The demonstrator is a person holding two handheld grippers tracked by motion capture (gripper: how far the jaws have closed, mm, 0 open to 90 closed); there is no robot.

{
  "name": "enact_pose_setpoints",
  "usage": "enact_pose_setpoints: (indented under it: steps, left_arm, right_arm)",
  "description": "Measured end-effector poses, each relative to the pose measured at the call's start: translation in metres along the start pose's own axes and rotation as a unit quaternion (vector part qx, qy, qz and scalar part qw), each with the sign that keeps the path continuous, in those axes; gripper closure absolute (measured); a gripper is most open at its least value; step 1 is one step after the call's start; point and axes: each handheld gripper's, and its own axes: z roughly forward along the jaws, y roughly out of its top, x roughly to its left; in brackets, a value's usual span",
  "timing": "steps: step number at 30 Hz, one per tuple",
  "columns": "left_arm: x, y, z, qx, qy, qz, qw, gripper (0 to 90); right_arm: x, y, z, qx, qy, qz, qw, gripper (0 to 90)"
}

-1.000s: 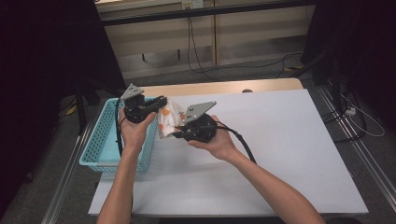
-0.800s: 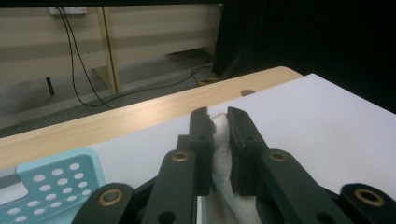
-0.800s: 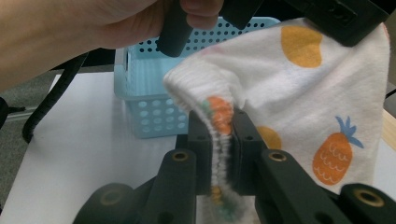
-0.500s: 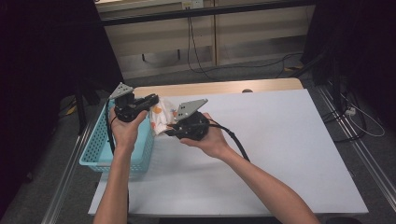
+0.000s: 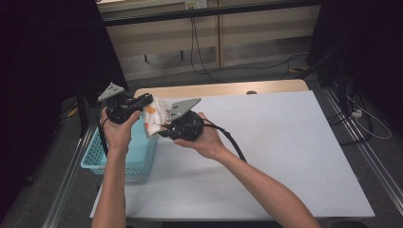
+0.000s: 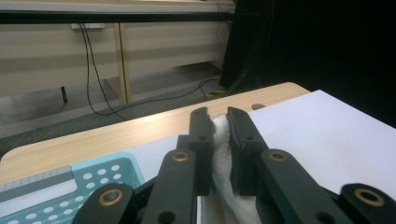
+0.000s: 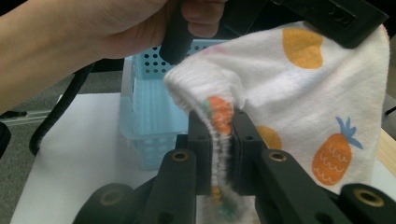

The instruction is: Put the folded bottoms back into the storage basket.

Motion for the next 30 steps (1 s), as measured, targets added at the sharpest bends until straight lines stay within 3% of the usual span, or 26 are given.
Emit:
enact_pose_setpoints:
  steps: [14,30]
  left_arm:
    - [0.016,-0.002,-0.015,-0.001,0.011,-0.008,0.9999,81.3]
    - [0.036,0.000,-0.037,-0.018,0.026,-0.016,0.9994,81.3]
  right_arm:
    - [0.005,0.012,0.021,-0.007,0.011,0.001,0.9999,81.1]
    - [0.009,0.032,0.040,-0.014,0.021,-0.003,0.9997,81.1]
